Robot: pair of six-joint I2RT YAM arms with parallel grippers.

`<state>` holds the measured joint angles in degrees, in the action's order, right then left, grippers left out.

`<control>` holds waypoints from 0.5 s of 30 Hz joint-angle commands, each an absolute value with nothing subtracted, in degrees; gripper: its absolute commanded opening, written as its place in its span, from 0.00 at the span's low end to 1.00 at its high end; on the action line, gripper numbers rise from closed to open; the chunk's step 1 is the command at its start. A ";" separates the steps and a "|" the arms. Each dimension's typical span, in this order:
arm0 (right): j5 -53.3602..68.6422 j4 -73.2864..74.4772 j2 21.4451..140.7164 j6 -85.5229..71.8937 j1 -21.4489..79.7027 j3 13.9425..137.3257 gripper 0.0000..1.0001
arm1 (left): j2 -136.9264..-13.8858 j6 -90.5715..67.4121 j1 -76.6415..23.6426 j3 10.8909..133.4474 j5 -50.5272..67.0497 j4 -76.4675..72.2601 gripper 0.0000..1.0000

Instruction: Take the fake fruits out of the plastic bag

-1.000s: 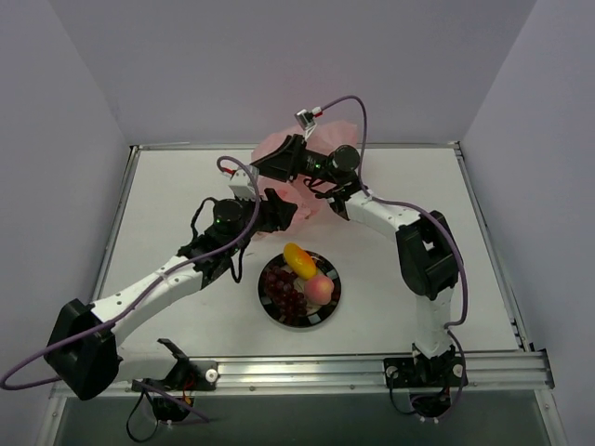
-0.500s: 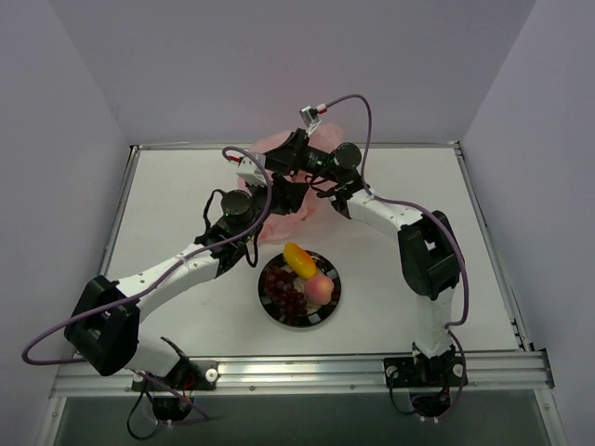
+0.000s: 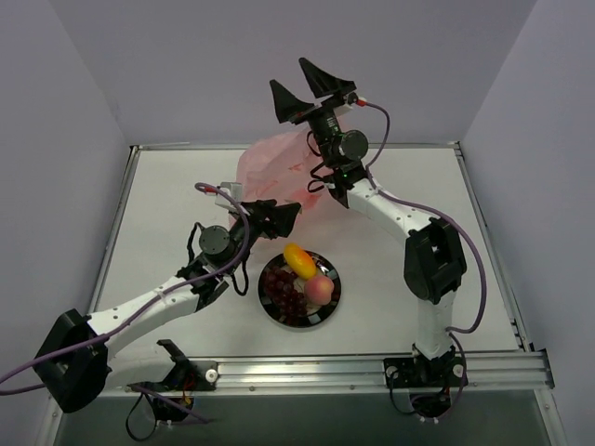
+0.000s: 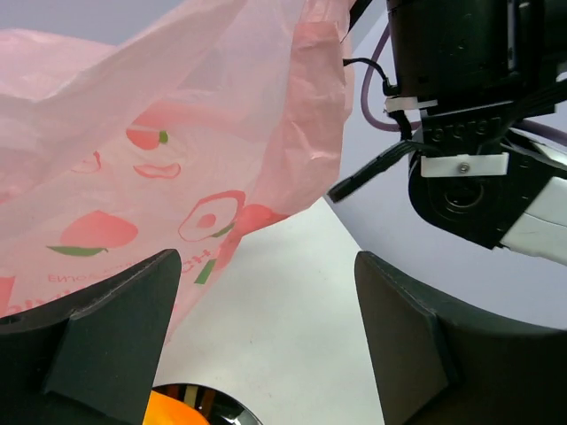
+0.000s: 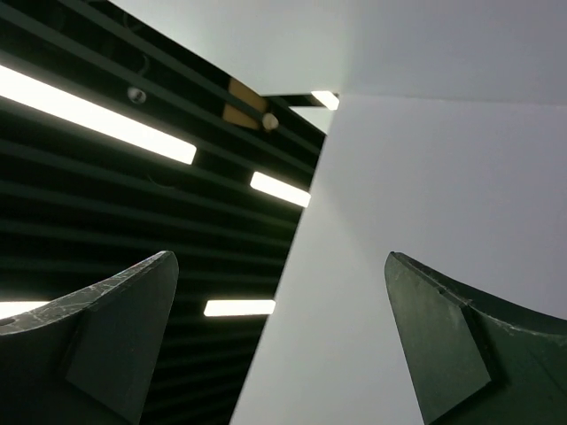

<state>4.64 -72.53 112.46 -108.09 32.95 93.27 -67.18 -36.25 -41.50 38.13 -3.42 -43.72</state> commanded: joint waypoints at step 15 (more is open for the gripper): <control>-0.35 -86.13 107.84 -116.63 33.05 94.57 0.98 | -76.90 -32.61 -41.66 53.34 -0.70 -45.26 0.81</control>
